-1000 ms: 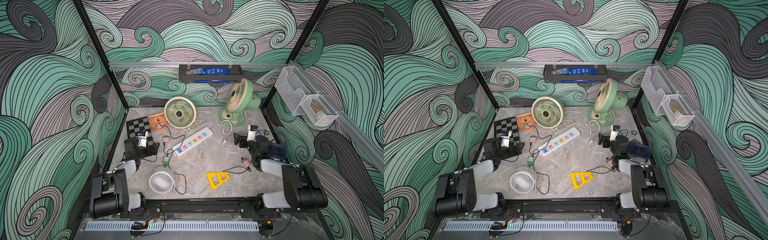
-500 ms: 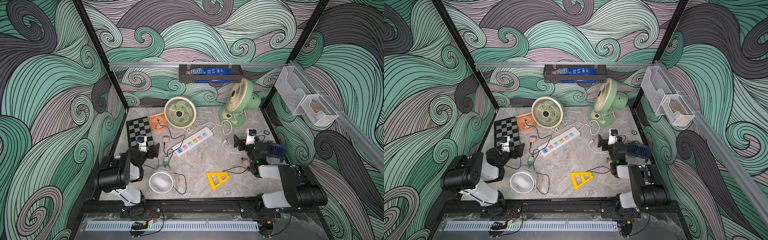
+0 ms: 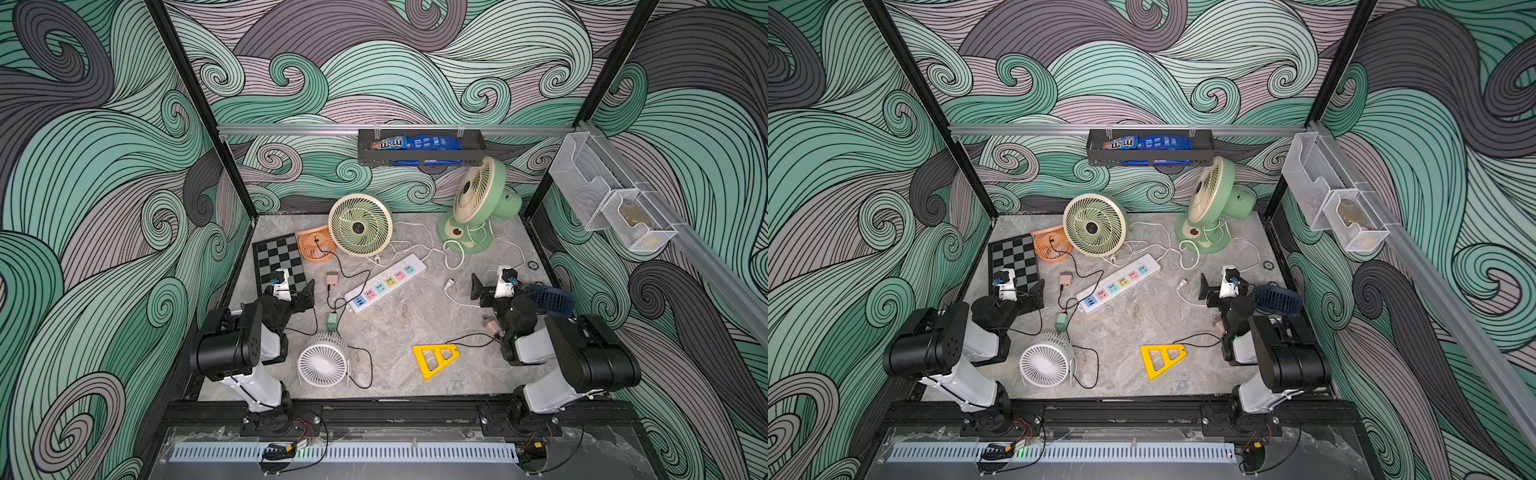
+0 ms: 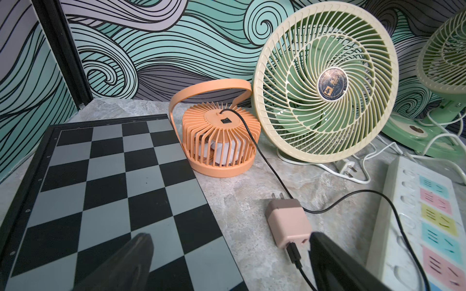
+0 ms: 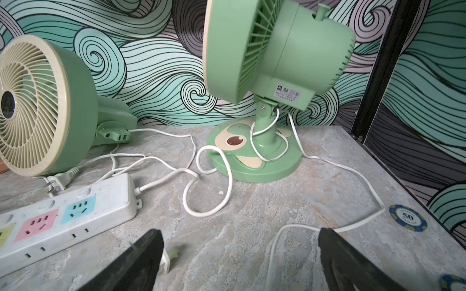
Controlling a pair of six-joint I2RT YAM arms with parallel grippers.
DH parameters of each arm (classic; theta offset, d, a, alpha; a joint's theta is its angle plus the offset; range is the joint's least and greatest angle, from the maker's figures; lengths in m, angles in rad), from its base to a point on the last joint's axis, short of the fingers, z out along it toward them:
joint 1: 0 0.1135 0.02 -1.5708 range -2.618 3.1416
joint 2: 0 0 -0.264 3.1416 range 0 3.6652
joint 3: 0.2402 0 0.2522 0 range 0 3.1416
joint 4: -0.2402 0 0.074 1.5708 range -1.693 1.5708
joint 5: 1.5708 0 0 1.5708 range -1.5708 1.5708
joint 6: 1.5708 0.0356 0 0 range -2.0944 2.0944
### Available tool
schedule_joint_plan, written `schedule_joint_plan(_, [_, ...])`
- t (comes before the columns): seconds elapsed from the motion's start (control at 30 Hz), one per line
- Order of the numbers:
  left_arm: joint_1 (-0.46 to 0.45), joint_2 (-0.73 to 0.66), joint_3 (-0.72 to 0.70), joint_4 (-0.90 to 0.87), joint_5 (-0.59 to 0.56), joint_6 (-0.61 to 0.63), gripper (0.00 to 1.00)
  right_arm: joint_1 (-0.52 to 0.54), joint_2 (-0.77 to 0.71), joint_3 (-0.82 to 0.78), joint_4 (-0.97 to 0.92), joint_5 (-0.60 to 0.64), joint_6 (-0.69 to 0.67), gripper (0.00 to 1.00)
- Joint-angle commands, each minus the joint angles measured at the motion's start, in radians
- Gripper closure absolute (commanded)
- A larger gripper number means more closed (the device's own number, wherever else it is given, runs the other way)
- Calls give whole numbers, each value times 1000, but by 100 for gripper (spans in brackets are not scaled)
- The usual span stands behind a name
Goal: Unplug the desk fan from the power strip
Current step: Reset both arms
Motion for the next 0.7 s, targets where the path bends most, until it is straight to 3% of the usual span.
schedule_joint_plan(0.0, [-8,11,13,32,-14,-11,1,22,6,26,26,12,-33,1])
schedule_joint_plan(0.67, [-10,11,13,32,-14,-11,1,27,9,26,32,12,-34,1])
